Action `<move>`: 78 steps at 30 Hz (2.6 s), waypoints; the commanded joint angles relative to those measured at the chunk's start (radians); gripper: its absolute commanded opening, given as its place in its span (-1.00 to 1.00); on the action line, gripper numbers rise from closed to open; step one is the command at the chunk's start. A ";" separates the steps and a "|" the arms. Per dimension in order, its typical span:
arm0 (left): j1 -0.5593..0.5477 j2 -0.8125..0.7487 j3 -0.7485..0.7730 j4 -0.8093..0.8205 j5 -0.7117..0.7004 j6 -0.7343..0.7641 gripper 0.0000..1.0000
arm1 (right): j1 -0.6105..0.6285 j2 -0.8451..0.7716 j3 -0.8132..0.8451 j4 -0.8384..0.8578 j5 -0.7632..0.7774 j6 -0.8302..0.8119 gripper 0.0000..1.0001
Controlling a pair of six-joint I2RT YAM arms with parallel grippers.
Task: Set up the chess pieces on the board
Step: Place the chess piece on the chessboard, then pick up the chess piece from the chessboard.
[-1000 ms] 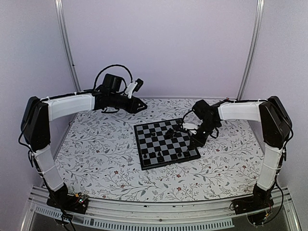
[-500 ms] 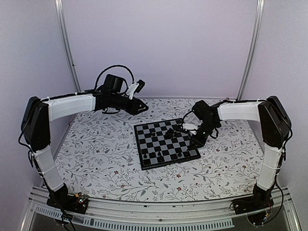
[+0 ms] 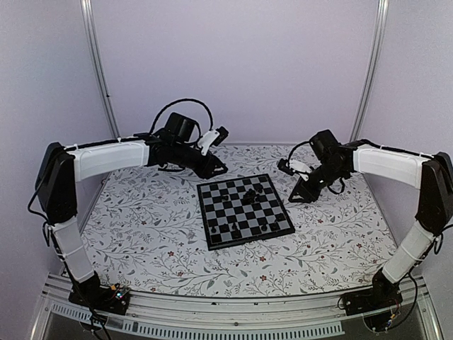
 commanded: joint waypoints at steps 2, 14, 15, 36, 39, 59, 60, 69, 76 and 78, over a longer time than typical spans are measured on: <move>-0.066 0.062 0.081 -0.157 -0.047 0.134 -0.30 | -0.065 -0.102 -0.143 0.100 -0.101 -0.022 -0.29; -0.068 0.185 0.117 -0.306 -0.199 0.163 -0.26 | -0.088 -0.159 -0.292 0.249 -0.177 -0.019 -0.31; -0.067 0.193 0.119 -0.303 -0.204 0.167 -0.25 | -0.087 -0.158 -0.293 0.249 -0.185 -0.020 -0.31; -0.114 0.398 0.341 -0.107 -0.090 0.054 -0.36 | -0.088 -0.151 -0.223 0.238 -0.164 -0.030 -0.32; -0.114 0.372 0.339 -0.102 -0.097 0.033 -0.34 | -0.085 -0.072 -0.121 0.184 -0.195 -0.028 -0.32; 0.075 -0.073 -0.096 0.169 -0.167 -0.157 -0.10 | 0.059 0.438 0.405 -0.006 -0.188 -0.014 -0.34; 0.083 -0.072 -0.089 0.158 -0.144 -0.166 -0.11 | 0.062 0.450 0.415 -0.010 -0.188 -0.014 -0.33; 0.097 -0.092 -0.100 0.165 -0.061 -0.211 -0.11 | 0.074 0.516 0.464 -0.016 -0.149 0.008 -0.35; 0.097 -0.093 -0.099 0.158 -0.049 -0.212 -0.11 | 0.073 0.552 0.508 -0.024 -0.141 0.019 -0.40; 0.097 -0.093 -0.099 0.158 -0.046 -0.213 -0.11 | 0.073 0.564 0.521 -0.028 -0.139 0.023 -0.42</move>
